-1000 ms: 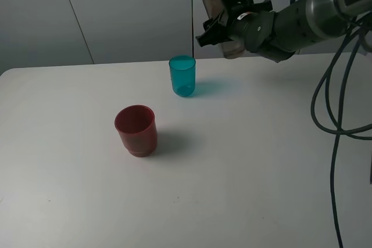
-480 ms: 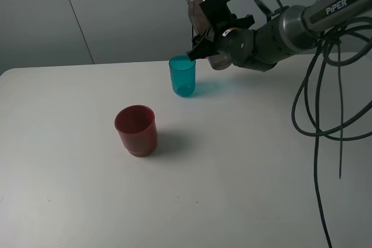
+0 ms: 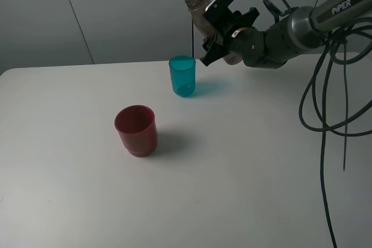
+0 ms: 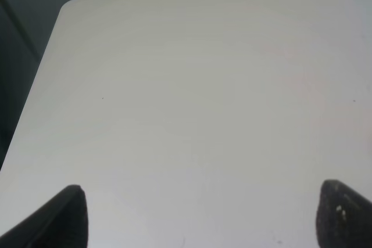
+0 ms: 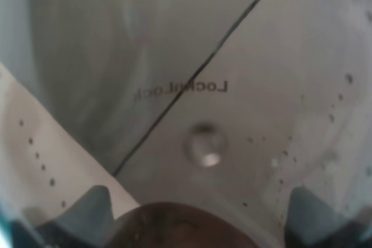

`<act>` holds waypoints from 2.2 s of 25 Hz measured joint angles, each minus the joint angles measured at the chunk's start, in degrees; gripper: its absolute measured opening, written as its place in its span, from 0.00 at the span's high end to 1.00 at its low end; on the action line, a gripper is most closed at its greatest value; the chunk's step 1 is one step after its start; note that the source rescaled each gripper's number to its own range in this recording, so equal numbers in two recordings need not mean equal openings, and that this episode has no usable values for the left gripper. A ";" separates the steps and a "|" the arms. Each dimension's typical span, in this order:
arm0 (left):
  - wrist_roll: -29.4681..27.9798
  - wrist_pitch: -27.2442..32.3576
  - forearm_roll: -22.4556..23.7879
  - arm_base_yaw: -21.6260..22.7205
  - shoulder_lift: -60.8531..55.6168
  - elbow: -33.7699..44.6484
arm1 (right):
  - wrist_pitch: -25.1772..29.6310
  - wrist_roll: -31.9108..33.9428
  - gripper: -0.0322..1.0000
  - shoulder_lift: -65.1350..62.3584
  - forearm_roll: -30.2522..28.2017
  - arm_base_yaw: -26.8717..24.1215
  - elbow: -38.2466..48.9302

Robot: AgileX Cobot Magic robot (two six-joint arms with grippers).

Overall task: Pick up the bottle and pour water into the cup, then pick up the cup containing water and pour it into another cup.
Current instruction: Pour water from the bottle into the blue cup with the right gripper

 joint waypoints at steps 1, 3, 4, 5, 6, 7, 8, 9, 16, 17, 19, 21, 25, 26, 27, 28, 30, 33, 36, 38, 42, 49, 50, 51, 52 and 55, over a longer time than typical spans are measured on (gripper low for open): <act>0.00 0.00 0.00 0.00 0.00 0.00 | -0.11 -2.29 0.93 0.00 0.64 0.00 0.00; 0.00 0.00 0.00 0.00 0.00 0.00 | -0.11 -7.35 0.93 0.00 2.75 0.00 0.00; 0.00 0.00 0.00 0.00 0.00 0.00 | -0.11 -9.65 0.93 0.00 4.17 0.00 0.00; 0.00 0.00 0.00 0.00 0.00 0.00 | -0.11 -12.23 0.93 0.00 5.50 0.00 0.00; 0.00 0.00 0.00 0.00 0.00 0.00 | -0.11 -14.63 0.93 0.00 6.48 0.00 0.00; 0.00 0.00 0.00 0.00 0.00 0.00 | -0.11 -16.36 0.93 0.00 7.66 0.00 0.00; 0.00 0.00 0.00 0.00 0.00 0.00 | -0.11 -18.43 0.93 0.00 8.55 0.00 0.00; 0.00 0.00 0.00 0.00 0.00 0.00 | -0.11 -20.21 0.93 0.00 9.06 -0.09 0.00; 0.00 0.00 0.00 0.00 0.00 0.00 | -1.62 -30.27 0.93 0.00 11.09 -0.09 0.00; 0.00 0.00 0.00 0.00 0.00 0.00 | -2.01 -31.76 0.93 0.00 11.53 -0.09 0.00; 0.00 0.00 0.00 0.00 0.00 0.00 | -2.48 -34.65 0.93 0.00 12.12 -0.09 0.00; 0.00 0.00 0.00 0.00 0.00 0.00 | -2.80 -38.05 0.93 0.00 12.21 -0.09 0.00; 0.00 0.00 0.00 0.00 0.00 0.00 | -2.95 -41.30 0.93 0.00 12.21 -0.09 0.00; 0.00 0.00 0.00 0.00 0.00 0.00 | -2.95 -41.97 0.93 0.00 12.46 -0.09 0.00; 0.00 0.00 0.00 0.00 0.00 0.00 | -2.95 -42.76 0.93 0.00 13.00 -0.09 0.00; 0.00 0.00 0.00 0.00 0.00 0.00 | -2.95 -43.33 0.93 0.00 13.31 -0.09 0.00; 0.00 0.00 0.00 0.00 0.00 0.00 | -2.95 -43.81 0.93 0.00 13.60 -0.21 0.00; 0.00 0.00 0.00 0.00 0.00 0.00 | -3.04 -44.69 0.93 0.00 13.73 -0.82 0.00; 0.00 0.00 0.00 0.00 0.00 0.00 | -3.08 -47.13 0.93 0.00 14.80 -1.09 0.00; 0.00 0.00 0.00 0.00 0.00 0.00 | -3.18 -49.40 0.93 0.00 15.05 -1.09 0.00; 0.00 0.00 0.00 0.00 0.00 0.00 | -3.18 -52.34 0.93 0.00 15.25 -1.09 0.00; 0.00 0.00 0.00 0.00 0.00 0.00 | -3.51 -57.97 0.93 0.00 15.81 -1.09 0.00; 0.00 0.00 0.00 0.00 0.00 0.00 | -3.66 -58.48 0.93 0.00 15.82 -1.09 0.00; 0.00 0.00 0.00 0.00 0.00 0.00 | -3.87 -59.00 0.93 0.00 16.07 -1.09 0.00; 0.00 0.00 0.00 0.00 0.00 0.00 | -4.19 -59.40 0.93 0.00 16.05 -1.09 0.00; 0.00 0.00 0.00 0.00 0.00 0.00 | -4.84 -60.05 0.93 0.00 16.05 -1.09 0.00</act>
